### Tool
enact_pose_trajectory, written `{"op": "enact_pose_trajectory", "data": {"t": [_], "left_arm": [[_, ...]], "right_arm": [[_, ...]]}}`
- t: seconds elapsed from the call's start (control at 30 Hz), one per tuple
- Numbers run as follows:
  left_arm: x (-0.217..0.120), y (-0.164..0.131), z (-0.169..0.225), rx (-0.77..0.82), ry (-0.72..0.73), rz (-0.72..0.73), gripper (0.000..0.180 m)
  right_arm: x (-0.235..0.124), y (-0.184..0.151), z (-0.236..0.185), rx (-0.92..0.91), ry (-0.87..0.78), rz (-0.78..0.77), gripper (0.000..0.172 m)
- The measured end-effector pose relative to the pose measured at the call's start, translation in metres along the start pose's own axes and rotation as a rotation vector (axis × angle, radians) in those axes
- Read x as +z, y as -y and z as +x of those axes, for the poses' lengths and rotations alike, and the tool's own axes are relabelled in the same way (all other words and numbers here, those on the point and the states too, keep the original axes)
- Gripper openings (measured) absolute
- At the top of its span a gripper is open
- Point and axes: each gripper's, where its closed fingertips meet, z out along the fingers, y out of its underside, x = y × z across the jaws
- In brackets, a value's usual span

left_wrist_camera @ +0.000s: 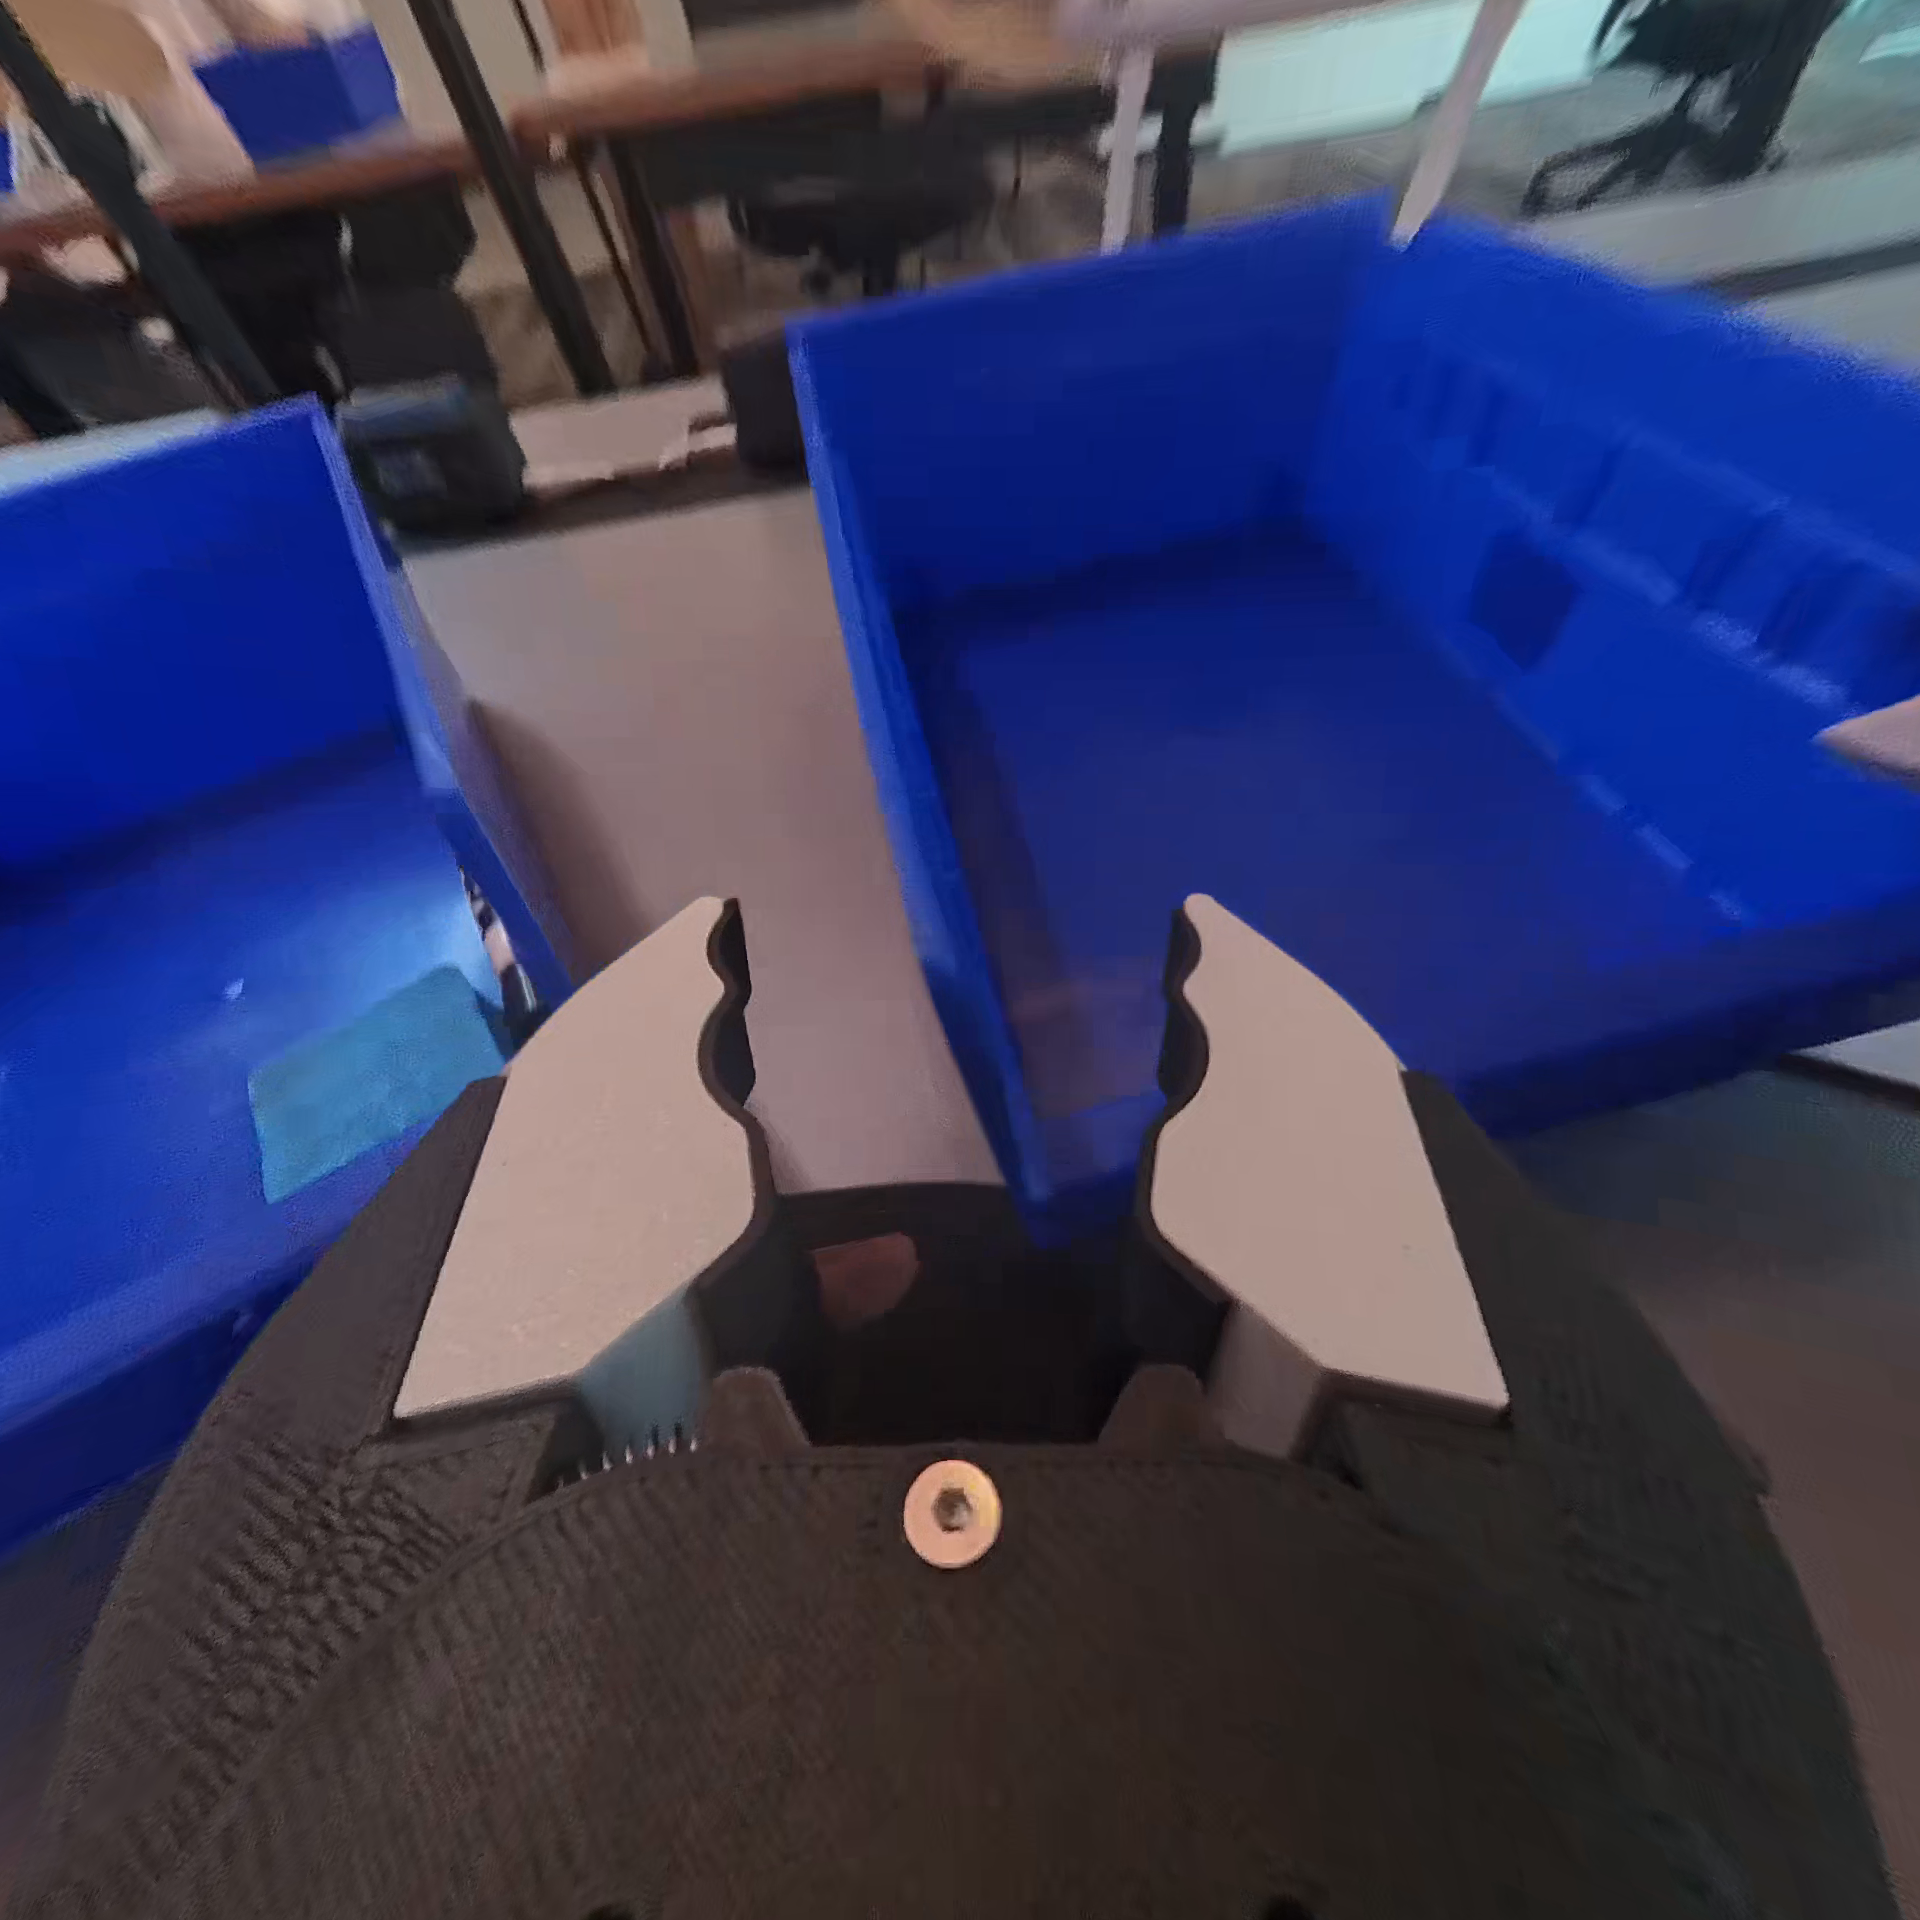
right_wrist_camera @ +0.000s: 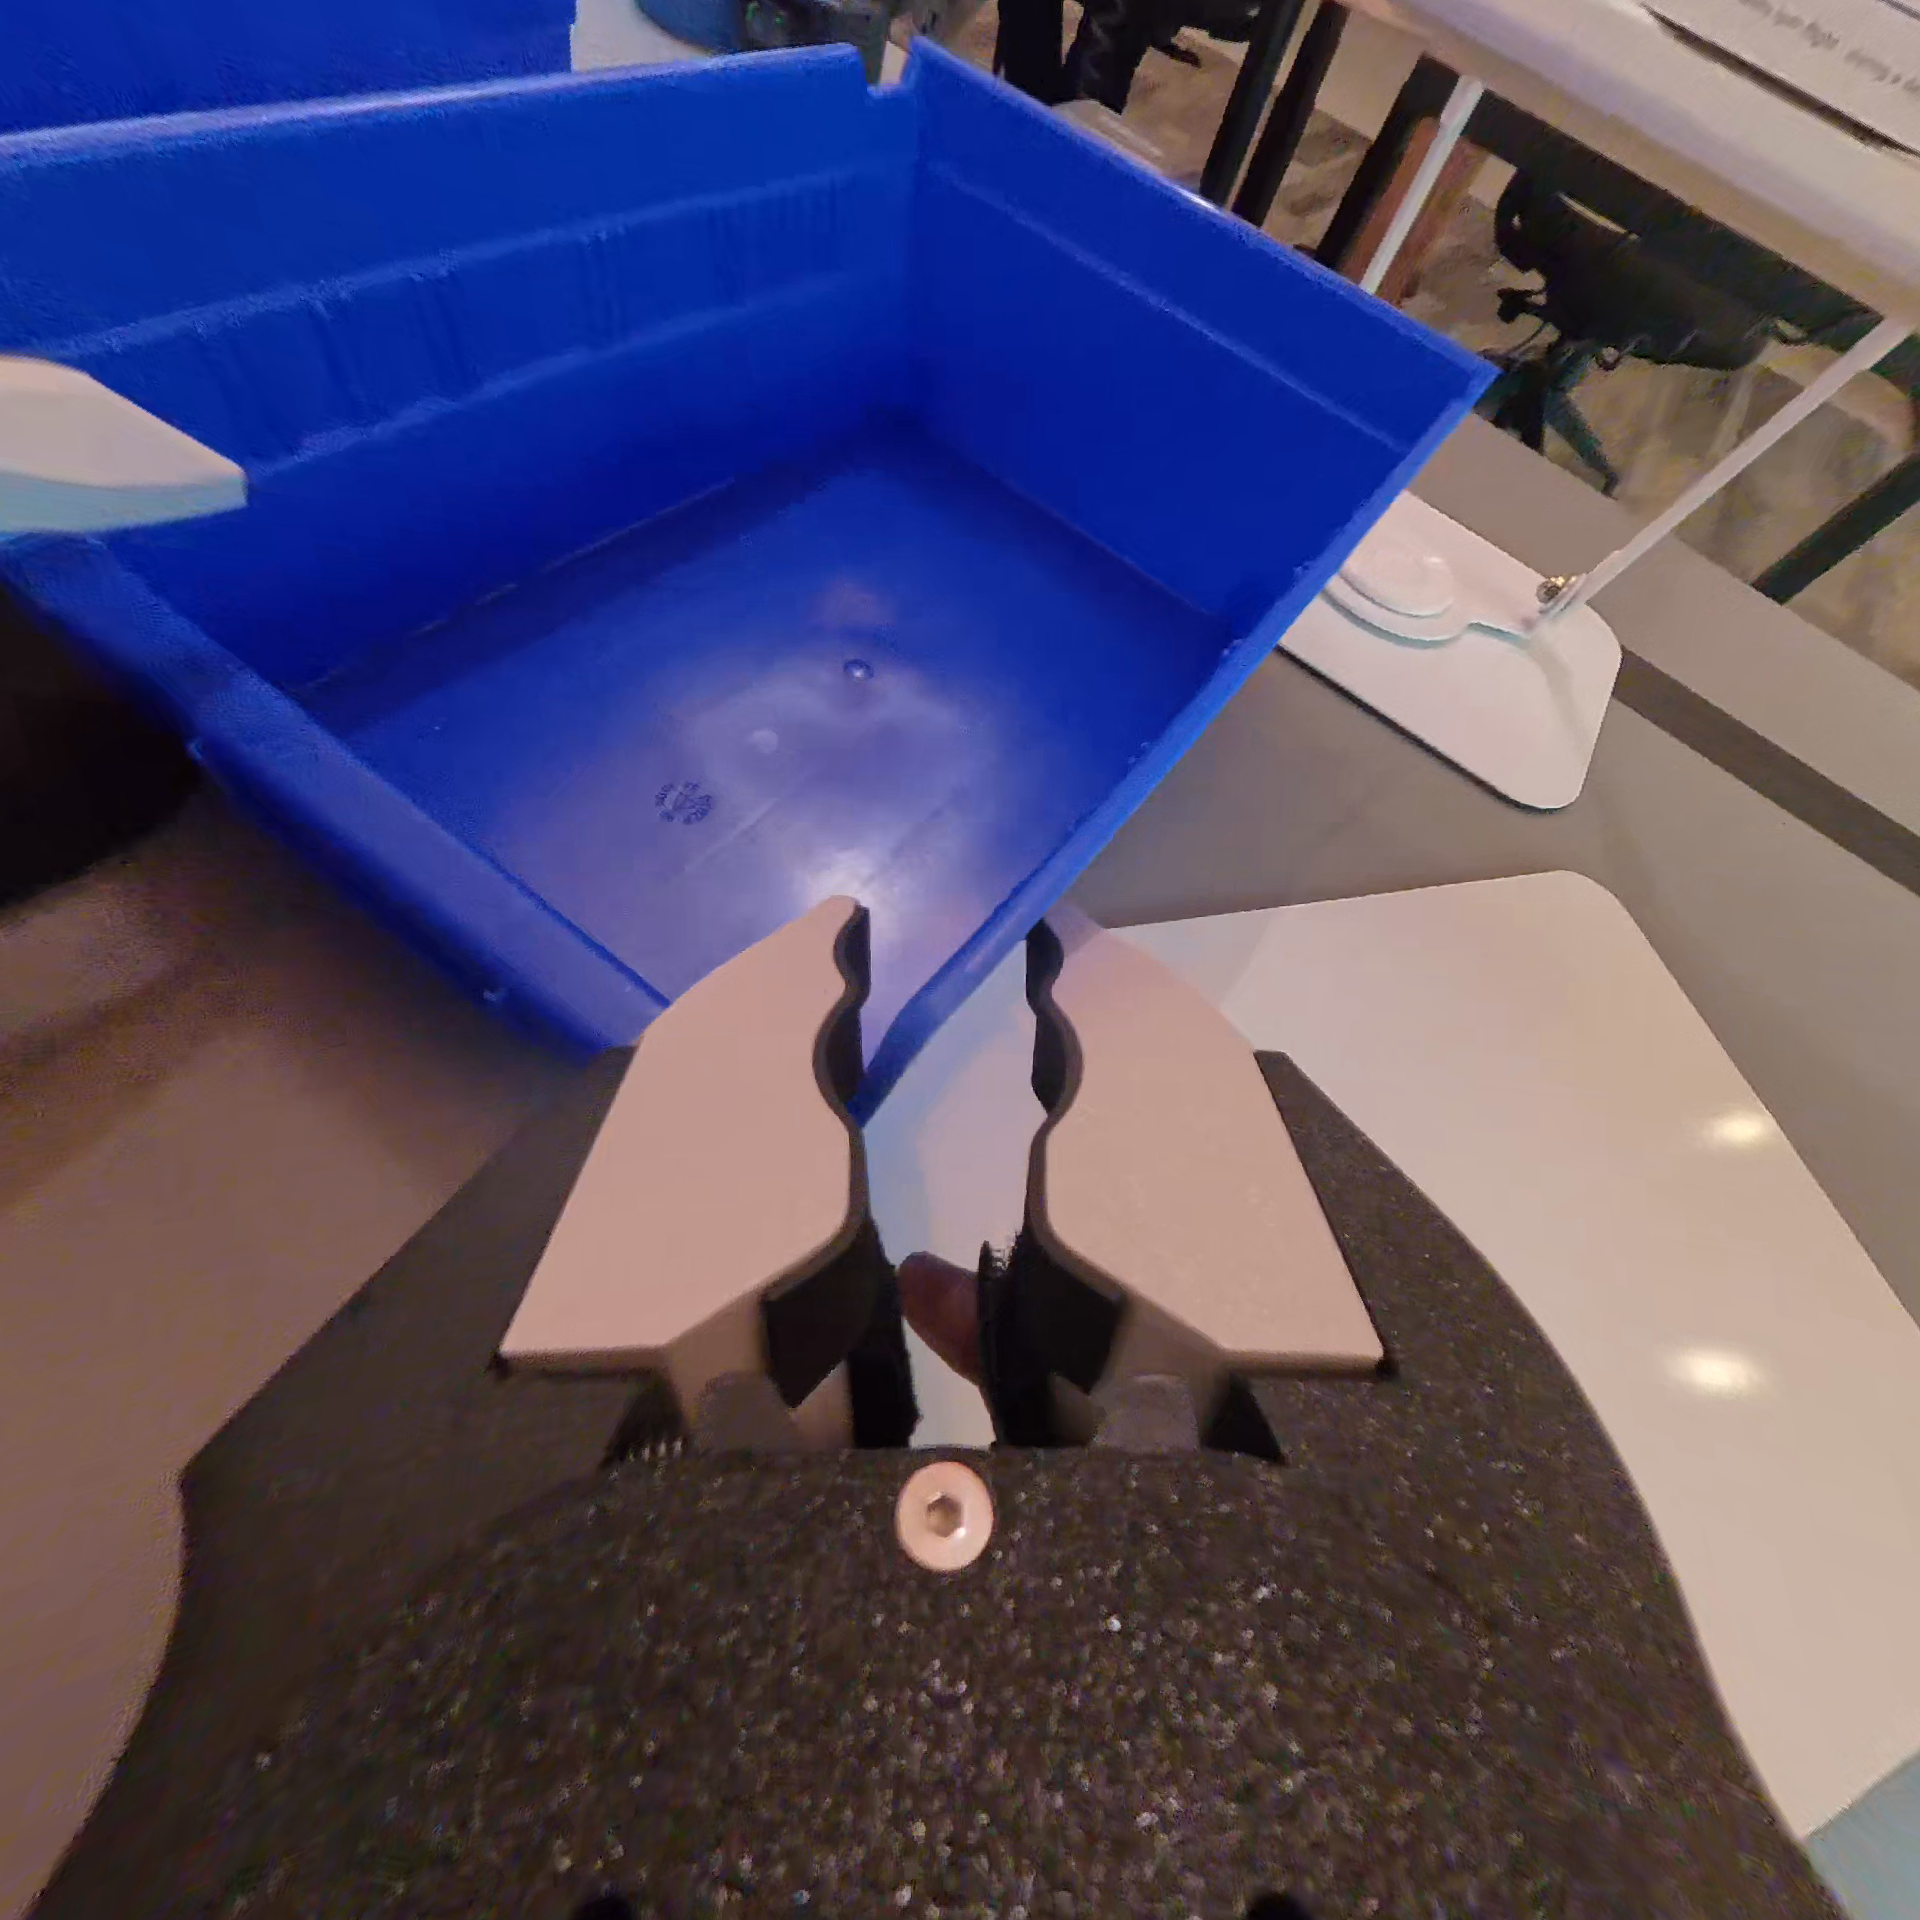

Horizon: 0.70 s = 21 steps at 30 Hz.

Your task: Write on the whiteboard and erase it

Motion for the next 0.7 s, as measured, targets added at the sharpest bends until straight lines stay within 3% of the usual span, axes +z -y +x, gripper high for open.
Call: {"op": "enact_pose_trajectory", "data": {"t": [0.07,0.1,0.13,0.3,0.43,0.53,0.7], "left_arm": [[0.007,-0.01,0.003,0.004,-0.023,-0.073,0.061],[0.008,-0.012,0.011,0.027,-0.078,-0.092,0.023],[0.007,-0.011,0.012,0.042,-0.078,-0.092,0.014],[-0.006,0.02,0.017,0.076,-0.029,0.05,0.011],[-0.022,0.053,0.041,0.118,-0.026,0.185,0.011],[-0.025,0.069,0.077,0.115,-0.104,0.238,0.013],[-0.003,0.08,0.166,0.156,-0.3,0.225,0.016]], "right_arm": [[-0.005,0.001,0.003,-0.003,-0.002,0.0,0.027],[-0.007,0.001,0.005,-0.016,-0.012,0.0,0.025],[-0.008,0.001,0.006,-0.028,-0.023,0.002,0.024],[-0.021,0.004,0.01,-0.073,-0.063,0.038,0.023],[-0.054,0.013,0.029,-0.067,-0.135,0.131,0.022],[-0.086,0.011,0.055,-0.048,-0.203,0.17,0.022],[-0.135,-0.034,0.114,-0.032,-0.329,0.081,0.021]]}}
